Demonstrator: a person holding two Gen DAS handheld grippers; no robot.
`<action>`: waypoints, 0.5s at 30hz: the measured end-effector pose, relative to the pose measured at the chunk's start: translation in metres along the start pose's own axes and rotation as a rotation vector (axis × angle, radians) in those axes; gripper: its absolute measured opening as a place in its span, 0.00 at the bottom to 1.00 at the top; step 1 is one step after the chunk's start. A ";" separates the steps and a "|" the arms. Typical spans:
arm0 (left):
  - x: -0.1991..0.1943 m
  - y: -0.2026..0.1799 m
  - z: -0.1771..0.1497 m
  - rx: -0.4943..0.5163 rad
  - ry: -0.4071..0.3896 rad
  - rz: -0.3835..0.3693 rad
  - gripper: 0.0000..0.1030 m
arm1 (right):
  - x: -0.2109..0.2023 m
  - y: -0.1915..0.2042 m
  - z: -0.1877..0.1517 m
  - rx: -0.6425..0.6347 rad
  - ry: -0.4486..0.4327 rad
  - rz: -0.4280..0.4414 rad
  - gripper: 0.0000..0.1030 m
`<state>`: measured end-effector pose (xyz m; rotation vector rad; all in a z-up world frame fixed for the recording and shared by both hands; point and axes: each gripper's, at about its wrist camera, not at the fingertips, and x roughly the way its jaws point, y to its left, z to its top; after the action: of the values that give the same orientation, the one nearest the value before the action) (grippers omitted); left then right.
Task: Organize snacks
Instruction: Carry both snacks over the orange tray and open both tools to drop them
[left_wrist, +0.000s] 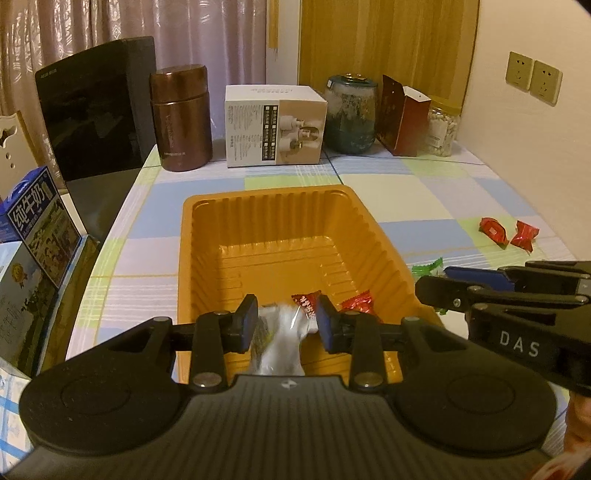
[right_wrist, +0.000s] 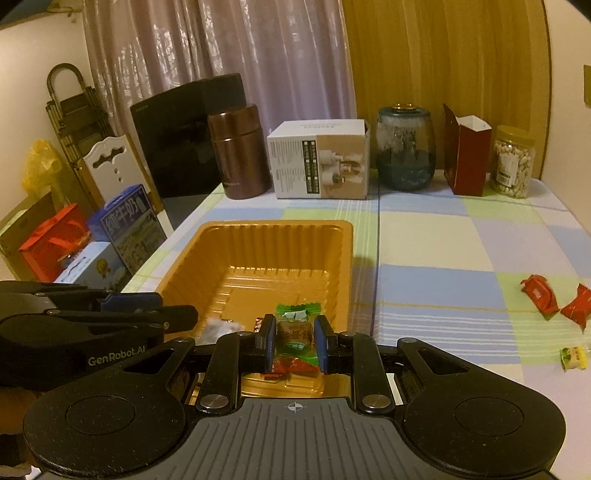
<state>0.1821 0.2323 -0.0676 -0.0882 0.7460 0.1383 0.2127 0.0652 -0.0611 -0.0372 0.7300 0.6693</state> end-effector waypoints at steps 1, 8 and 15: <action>0.000 0.001 -0.001 -0.001 0.002 0.001 0.30 | 0.001 -0.001 -0.001 0.002 0.003 0.001 0.22; -0.001 0.008 -0.007 -0.021 0.012 0.015 0.30 | 0.006 -0.002 -0.002 0.025 0.015 0.018 0.22; -0.005 0.012 -0.009 -0.025 0.010 0.021 0.30 | 0.007 -0.003 0.007 0.059 -0.005 0.063 0.22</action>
<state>0.1702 0.2421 -0.0713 -0.1049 0.7558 0.1677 0.2222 0.0688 -0.0611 0.0421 0.7482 0.7072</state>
